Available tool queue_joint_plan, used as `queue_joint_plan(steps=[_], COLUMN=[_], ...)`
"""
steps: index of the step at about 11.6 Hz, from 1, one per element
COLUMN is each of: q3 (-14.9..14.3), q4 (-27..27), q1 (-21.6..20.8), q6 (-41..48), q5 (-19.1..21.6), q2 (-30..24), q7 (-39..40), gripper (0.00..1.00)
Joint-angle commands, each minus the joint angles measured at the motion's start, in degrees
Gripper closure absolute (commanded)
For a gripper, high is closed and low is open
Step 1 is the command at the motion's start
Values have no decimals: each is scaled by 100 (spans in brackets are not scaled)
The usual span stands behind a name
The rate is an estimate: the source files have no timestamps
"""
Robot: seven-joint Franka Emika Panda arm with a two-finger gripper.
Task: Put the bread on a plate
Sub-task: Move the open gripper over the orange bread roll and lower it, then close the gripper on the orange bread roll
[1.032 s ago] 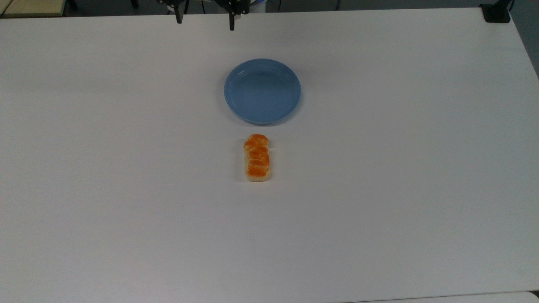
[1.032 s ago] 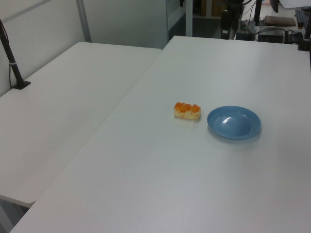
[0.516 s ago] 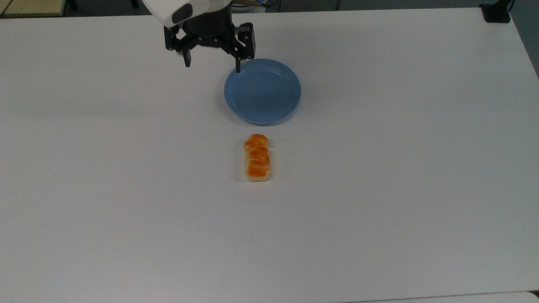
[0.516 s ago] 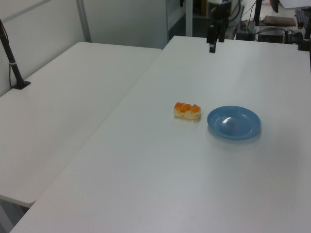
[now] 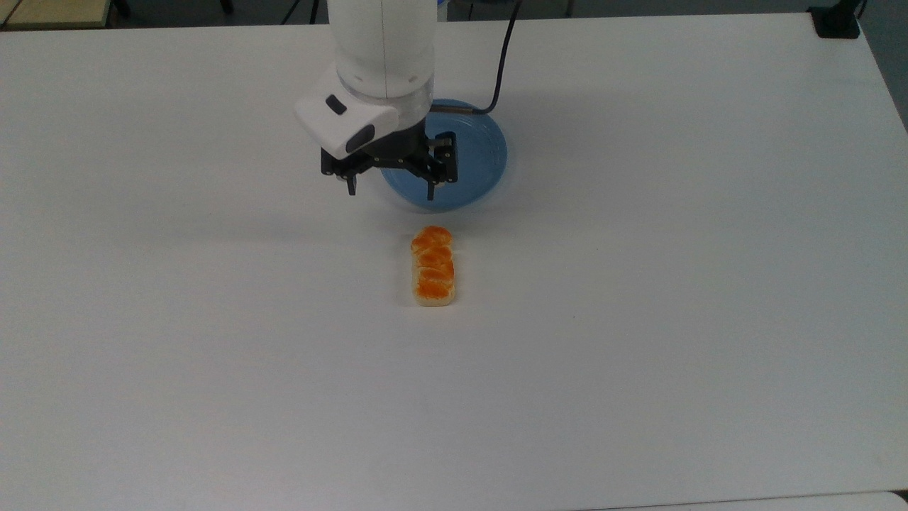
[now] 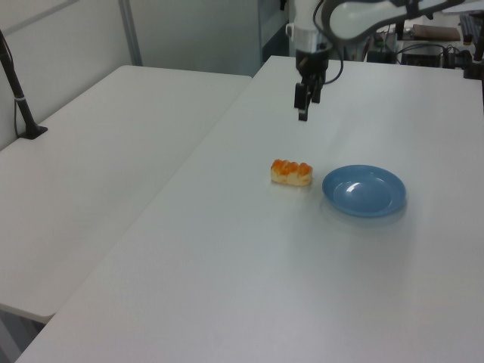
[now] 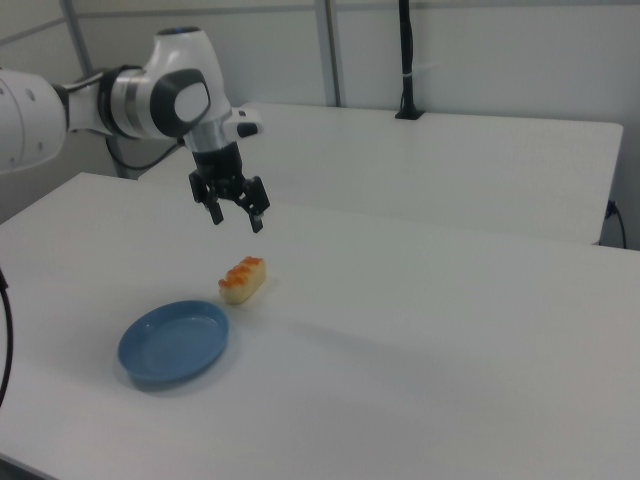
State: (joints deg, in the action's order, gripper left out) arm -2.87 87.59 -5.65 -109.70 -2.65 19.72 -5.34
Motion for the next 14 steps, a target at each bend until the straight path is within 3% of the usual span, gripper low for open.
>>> queue_joint_plan(steps=[1,9,13,14], q3=[-38,-21,-12,-21], q4=[-75,-23,-23,-23], q1=[-111,-349,-401,-436], q6=[-394,-1211,-1404,-1475], q5=[115,107,107,98], q2=[409,1235,1499,1526], q7=[-2,-449,-512,-634], gripper=[0,1,25,36])
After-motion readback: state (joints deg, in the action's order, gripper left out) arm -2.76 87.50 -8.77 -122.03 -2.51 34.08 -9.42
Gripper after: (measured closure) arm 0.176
